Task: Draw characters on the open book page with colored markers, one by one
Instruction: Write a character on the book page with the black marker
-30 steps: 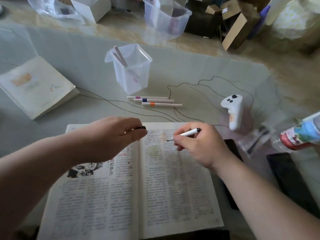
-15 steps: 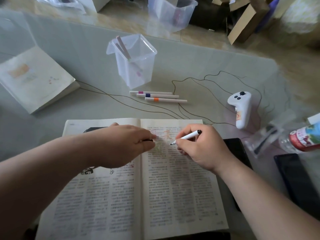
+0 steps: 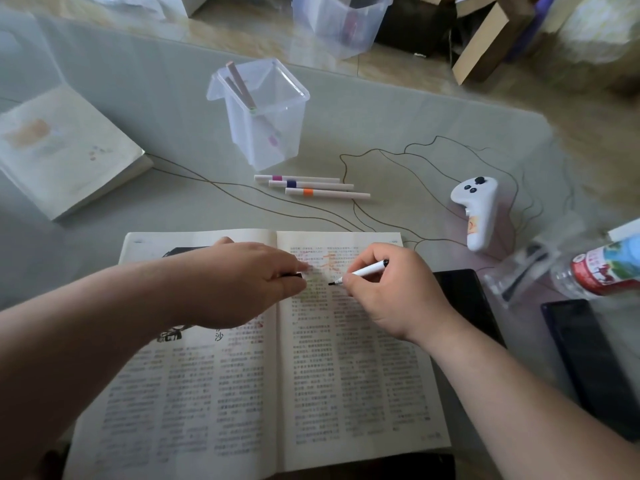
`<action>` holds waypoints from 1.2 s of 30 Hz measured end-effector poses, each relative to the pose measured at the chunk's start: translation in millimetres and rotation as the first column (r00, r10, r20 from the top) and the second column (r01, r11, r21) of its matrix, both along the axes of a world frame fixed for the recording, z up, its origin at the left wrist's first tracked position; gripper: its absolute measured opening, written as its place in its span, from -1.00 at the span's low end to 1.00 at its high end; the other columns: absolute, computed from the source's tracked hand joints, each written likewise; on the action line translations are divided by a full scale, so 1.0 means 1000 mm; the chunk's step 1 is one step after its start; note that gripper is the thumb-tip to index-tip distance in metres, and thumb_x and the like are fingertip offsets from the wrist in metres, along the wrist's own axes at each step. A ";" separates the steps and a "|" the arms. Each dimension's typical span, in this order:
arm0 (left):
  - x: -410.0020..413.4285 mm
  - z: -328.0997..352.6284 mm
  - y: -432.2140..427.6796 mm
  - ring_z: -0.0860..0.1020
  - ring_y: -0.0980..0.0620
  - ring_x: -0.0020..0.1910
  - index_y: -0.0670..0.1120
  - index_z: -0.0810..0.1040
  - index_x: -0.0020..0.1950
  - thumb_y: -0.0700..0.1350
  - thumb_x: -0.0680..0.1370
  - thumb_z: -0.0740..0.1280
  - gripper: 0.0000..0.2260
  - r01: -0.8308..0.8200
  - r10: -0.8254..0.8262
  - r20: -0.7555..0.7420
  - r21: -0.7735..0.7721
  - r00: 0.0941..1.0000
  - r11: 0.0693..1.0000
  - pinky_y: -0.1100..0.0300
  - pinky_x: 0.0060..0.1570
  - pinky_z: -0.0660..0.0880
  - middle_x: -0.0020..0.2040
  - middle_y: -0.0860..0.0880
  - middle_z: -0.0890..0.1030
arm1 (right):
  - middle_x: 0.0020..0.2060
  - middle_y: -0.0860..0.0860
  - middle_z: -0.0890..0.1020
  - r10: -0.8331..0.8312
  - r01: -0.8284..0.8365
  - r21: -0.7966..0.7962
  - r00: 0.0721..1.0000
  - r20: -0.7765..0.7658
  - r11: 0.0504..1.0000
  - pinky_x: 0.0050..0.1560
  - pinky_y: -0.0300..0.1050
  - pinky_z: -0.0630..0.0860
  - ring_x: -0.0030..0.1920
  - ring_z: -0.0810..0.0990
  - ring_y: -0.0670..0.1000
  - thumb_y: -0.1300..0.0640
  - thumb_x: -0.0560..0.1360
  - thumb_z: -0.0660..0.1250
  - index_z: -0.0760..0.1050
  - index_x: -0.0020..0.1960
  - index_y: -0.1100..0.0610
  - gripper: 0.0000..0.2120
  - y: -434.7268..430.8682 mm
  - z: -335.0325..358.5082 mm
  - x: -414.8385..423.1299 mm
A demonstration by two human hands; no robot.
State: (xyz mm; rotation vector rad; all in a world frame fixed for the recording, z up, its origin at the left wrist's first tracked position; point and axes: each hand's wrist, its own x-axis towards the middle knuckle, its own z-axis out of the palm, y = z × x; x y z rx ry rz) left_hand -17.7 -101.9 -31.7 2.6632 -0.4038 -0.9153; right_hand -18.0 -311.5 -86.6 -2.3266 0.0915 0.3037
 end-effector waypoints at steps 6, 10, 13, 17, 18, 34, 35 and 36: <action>-0.001 -0.001 0.001 0.34 0.04 0.38 0.30 0.34 0.45 0.20 0.65 0.03 -0.63 0.011 -0.011 0.011 -0.001 1.000 1.000 0.14 0.29 0.17 0.43 0.23 0.41 | -0.40 0.05 0.69 -0.073 0.073 0.058 0.997 0.008 0.996 -0.42 -0.22 0.46 -0.47 0.55 -0.08 0.18 0.42 0.47 0.58 -0.24 0.11 -0.90 -0.009 0.003 0.004; 0.000 -0.003 0.000 0.38 0.04 0.35 0.26 0.38 0.42 0.19 0.65 0.04 -0.64 0.019 -0.020 0.032 0.002 0.999 1.000 0.14 0.27 0.19 0.40 0.22 0.44 | -0.36 -0.03 0.70 0.017 -0.016 0.075 1.000 -0.012 0.997 -0.27 -0.14 0.54 -0.30 0.66 0.02 0.12 0.43 0.50 0.60 -0.23 0.06 -0.89 -0.006 0.004 -0.003; 0.000 -0.004 -0.001 0.39 0.04 0.33 0.26 0.39 0.42 0.19 0.65 0.04 -0.64 0.021 -0.022 0.041 0.010 0.999 1.000 0.16 0.20 0.18 0.38 0.21 0.45 | -0.39 -0.11 0.65 0.069 -0.069 -0.006 0.998 -0.004 0.998 -0.33 -0.27 0.49 -0.31 0.61 -0.07 0.10 0.44 0.48 0.59 -0.23 0.04 -0.90 -0.004 0.004 -0.005; 0.000 -0.004 -0.001 0.39 0.04 0.30 0.26 0.40 0.40 0.20 0.65 0.04 -0.65 0.024 -0.024 0.039 0.012 0.999 1.000 0.15 0.23 0.18 0.36 0.22 0.47 | -0.40 -0.09 0.64 0.027 -0.027 -0.008 0.999 0.023 1.000 -0.39 -0.35 0.43 -0.32 0.59 -0.08 0.14 0.44 0.46 0.57 -0.25 0.05 -0.89 -0.006 0.005 -0.003; 0.000 -0.004 -0.001 0.40 0.04 0.29 0.25 0.41 0.40 0.20 0.65 0.04 -0.65 0.023 -0.023 0.040 0.012 0.999 1.000 0.14 0.23 0.19 0.35 0.21 0.48 | -0.41 -0.08 0.64 0.015 -0.015 -0.010 0.999 0.028 1.000 -0.41 -0.36 0.42 -0.34 0.59 -0.07 0.14 0.44 0.45 0.56 -0.25 0.05 -0.89 -0.007 0.005 -0.003; -0.002 0.000 -0.002 0.37 0.06 0.32 0.25 0.38 0.43 0.18 0.66 0.03 -0.64 0.026 -0.027 0.032 0.014 0.999 1.000 0.18 0.15 0.15 0.40 0.24 0.44 | -0.47 -0.05 0.59 0.008 -0.007 -0.086 1.000 0.012 0.996 -0.49 -0.32 0.37 -0.49 0.48 -0.11 0.20 0.39 0.43 0.53 -0.29 0.10 -0.89 -0.009 0.008 0.002; -0.002 0.000 -0.002 0.37 0.06 0.32 0.26 0.37 0.43 0.18 0.66 0.04 -0.64 0.025 -0.026 0.029 0.013 0.999 1.000 0.18 0.14 0.15 0.40 0.24 0.43 | -0.45 -0.01 0.63 -0.009 0.010 -0.064 1.000 0.005 0.998 -0.46 -0.27 0.41 -0.48 0.51 -0.08 0.21 0.39 0.43 0.54 -0.28 0.11 -0.90 -0.010 0.008 0.003; -0.001 0.001 -0.002 0.37 0.06 0.32 0.26 0.37 0.43 0.18 0.66 0.03 -0.64 0.026 -0.026 0.027 0.014 0.999 1.000 0.17 0.15 0.16 0.40 0.24 0.43 | -0.41 0.02 0.67 -0.023 0.023 -0.027 1.000 -0.003 0.999 -0.40 -0.20 0.46 -0.42 0.58 -0.02 0.20 0.39 0.44 0.56 -0.27 0.12 -0.91 -0.011 0.008 0.004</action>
